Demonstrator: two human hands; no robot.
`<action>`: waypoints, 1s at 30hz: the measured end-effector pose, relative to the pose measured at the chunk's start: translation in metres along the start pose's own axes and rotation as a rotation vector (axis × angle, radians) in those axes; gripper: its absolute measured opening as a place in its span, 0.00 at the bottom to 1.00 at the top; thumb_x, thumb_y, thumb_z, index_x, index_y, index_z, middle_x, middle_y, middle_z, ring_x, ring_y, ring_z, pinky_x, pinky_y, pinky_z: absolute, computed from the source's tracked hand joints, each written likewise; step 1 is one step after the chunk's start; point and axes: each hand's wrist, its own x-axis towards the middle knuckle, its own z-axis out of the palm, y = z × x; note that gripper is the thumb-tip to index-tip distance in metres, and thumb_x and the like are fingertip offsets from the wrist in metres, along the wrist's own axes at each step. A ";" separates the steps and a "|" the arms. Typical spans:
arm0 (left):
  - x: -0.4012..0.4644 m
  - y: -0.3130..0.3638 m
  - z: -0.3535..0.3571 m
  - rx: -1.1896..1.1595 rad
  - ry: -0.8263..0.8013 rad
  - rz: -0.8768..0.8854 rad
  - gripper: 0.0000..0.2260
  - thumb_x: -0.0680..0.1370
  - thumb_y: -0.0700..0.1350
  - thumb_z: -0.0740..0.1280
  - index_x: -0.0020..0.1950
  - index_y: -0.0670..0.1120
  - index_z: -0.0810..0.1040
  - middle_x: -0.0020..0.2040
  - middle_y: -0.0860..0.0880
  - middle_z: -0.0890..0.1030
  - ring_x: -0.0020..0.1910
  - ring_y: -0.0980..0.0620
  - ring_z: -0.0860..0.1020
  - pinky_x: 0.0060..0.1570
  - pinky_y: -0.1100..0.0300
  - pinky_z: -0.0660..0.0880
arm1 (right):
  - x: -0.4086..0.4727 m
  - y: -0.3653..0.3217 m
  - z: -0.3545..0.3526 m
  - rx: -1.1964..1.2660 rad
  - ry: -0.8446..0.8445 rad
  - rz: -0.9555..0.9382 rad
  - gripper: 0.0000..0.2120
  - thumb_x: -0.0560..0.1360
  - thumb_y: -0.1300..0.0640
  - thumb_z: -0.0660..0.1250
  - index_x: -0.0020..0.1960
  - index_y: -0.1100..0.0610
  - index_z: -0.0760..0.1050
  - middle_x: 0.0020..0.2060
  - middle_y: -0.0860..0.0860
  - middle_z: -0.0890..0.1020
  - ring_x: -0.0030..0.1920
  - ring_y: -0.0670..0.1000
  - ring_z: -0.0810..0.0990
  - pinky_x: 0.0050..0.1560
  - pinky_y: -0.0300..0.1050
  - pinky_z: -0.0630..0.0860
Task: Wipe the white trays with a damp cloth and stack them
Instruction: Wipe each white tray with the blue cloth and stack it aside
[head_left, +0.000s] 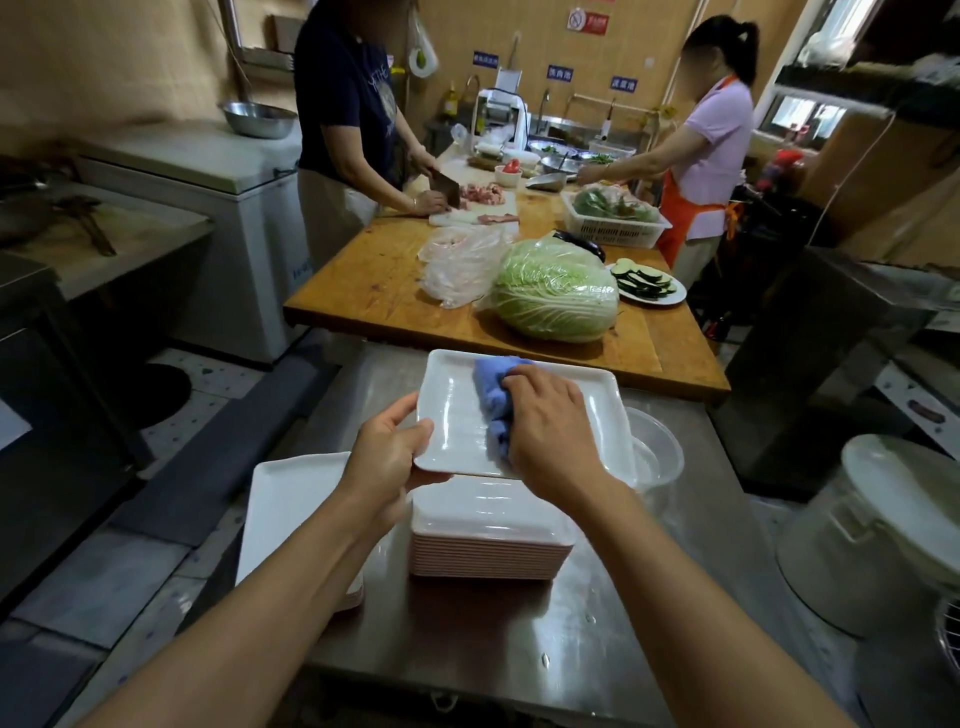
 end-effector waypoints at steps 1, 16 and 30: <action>0.002 0.000 -0.002 -0.014 0.009 -0.001 0.17 0.79 0.35 0.58 0.66 0.48 0.72 0.49 0.47 0.81 0.42 0.49 0.81 0.29 0.59 0.77 | -0.005 0.010 -0.001 -0.023 -0.014 0.047 0.15 0.74 0.57 0.60 0.61 0.57 0.71 0.60 0.51 0.74 0.62 0.52 0.69 0.63 0.45 0.55; 0.014 -0.001 -0.002 0.065 0.132 0.028 0.18 0.80 0.37 0.59 0.67 0.52 0.71 0.55 0.47 0.78 0.48 0.48 0.79 0.35 0.54 0.79 | -0.057 0.002 0.009 0.052 0.031 -0.098 0.11 0.68 0.58 0.72 0.48 0.58 0.75 0.46 0.53 0.78 0.45 0.53 0.75 0.51 0.48 0.72; 0.019 0.013 -0.002 0.229 0.048 -0.089 0.11 0.81 0.40 0.57 0.57 0.44 0.77 0.50 0.41 0.82 0.41 0.48 0.83 0.34 0.59 0.77 | -0.066 0.038 -0.020 0.052 0.323 -0.056 0.14 0.61 0.75 0.74 0.42 0.63 0.75 0.39 0.58 0.79 0.38 0.56 0.76 0.42 0.46 0.76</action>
